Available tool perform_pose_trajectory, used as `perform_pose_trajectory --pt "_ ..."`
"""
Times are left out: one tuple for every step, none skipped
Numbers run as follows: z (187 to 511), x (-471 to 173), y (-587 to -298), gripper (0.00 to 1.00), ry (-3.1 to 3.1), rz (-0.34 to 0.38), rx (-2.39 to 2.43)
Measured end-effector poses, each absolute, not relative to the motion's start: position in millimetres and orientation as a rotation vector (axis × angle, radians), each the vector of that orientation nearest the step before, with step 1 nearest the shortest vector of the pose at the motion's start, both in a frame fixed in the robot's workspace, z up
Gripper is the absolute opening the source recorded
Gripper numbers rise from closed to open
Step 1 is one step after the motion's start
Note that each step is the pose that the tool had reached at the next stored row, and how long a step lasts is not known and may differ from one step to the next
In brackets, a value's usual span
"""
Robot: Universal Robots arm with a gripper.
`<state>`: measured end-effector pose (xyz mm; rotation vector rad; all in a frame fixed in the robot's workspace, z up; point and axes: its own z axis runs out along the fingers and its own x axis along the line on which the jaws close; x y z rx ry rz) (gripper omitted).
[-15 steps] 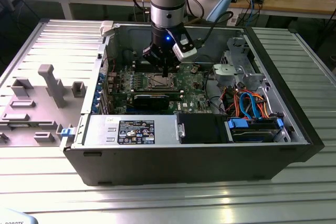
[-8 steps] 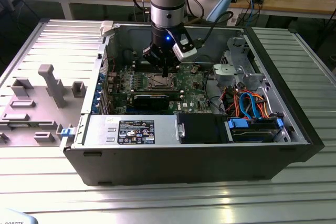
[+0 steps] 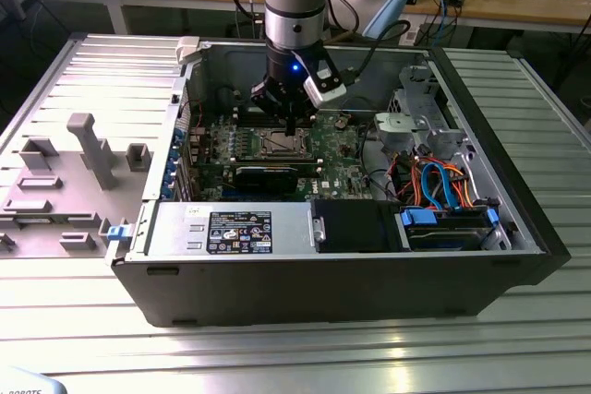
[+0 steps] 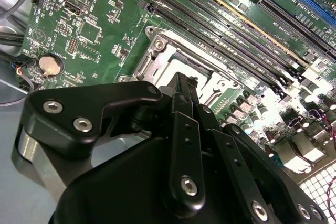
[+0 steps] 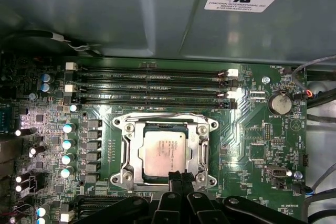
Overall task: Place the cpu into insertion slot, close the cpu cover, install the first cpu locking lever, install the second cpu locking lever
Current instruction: 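Install the second cpu locking lever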
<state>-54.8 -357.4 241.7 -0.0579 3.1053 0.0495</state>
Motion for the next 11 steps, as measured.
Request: perform_pose_trajectory --pt "242 -55 -358 0.11 3.116 0.05 -0.058" --pt "242 -54 -359 0.11 3.128 0.05 -0.058" --pt "242 -54 -360 0.11 3.139 0.051 -0.057" --pt "242 -54 -360 0.11 3.14 0.051 -0.057" --pt "241 -54 -360 0.11 3.14 0.051 -0.056" --pt "241 -54 -360 0.11 3.14 0.051 -0.056" --pt "241 -54 -361 0.11 3.14 0.051 -0.056" --pt "241 -54 -365 0.11 3.14 0.051 -0.056" --pt "241 -54 -369 0.11 3.141 0.052 -0.056" --pt "241 -54 -371 0.11 3.141 0.053 -0.056" --pt "241 -54 -374 0.11 3.142 0.054 -0.056"
